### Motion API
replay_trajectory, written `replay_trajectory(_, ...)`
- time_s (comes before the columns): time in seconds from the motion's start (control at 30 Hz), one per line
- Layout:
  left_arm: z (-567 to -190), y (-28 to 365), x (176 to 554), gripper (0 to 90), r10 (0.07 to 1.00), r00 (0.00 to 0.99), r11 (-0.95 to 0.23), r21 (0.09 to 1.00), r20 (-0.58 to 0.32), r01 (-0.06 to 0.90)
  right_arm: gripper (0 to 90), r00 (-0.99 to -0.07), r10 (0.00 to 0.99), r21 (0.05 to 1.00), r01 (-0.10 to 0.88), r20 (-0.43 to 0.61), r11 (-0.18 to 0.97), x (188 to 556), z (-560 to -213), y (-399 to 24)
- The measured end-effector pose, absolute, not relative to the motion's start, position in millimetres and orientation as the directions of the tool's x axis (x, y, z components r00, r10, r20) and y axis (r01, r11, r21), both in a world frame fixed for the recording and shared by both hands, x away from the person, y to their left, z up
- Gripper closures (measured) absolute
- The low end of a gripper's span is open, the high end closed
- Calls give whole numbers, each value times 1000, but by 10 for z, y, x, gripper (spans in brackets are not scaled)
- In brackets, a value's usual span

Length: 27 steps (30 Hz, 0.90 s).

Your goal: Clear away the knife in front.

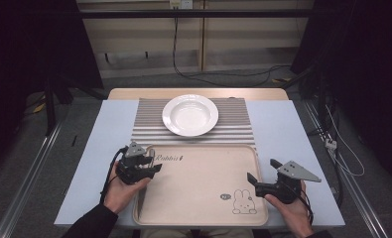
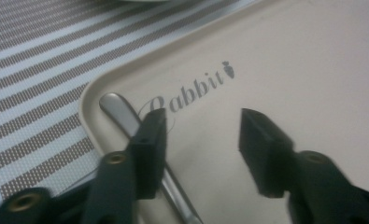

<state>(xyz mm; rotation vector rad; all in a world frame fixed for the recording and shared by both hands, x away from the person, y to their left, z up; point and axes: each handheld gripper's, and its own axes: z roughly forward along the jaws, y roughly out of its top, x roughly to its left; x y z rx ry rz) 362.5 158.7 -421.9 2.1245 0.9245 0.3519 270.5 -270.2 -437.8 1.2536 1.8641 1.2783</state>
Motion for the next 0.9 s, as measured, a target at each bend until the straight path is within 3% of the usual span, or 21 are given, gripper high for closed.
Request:
replay_trajectory(0.13,-4158,1591,3576,245,702,711,-428,771,-46,472,44,-413,909,916,385,64,111,2707,-4377,-2702)
replay_trajectory(0.37,-4052,1622,3435,63,685,728,-448,790,2,419,44,-409,910,917,383,61,110,2708,-4376,-2710)
replay_trajectory(0.9,-4098,2020,3238,56,758,652,-368,817,-13,444,44,-385,921,916,388,63,100,2666,-4378,-2768)
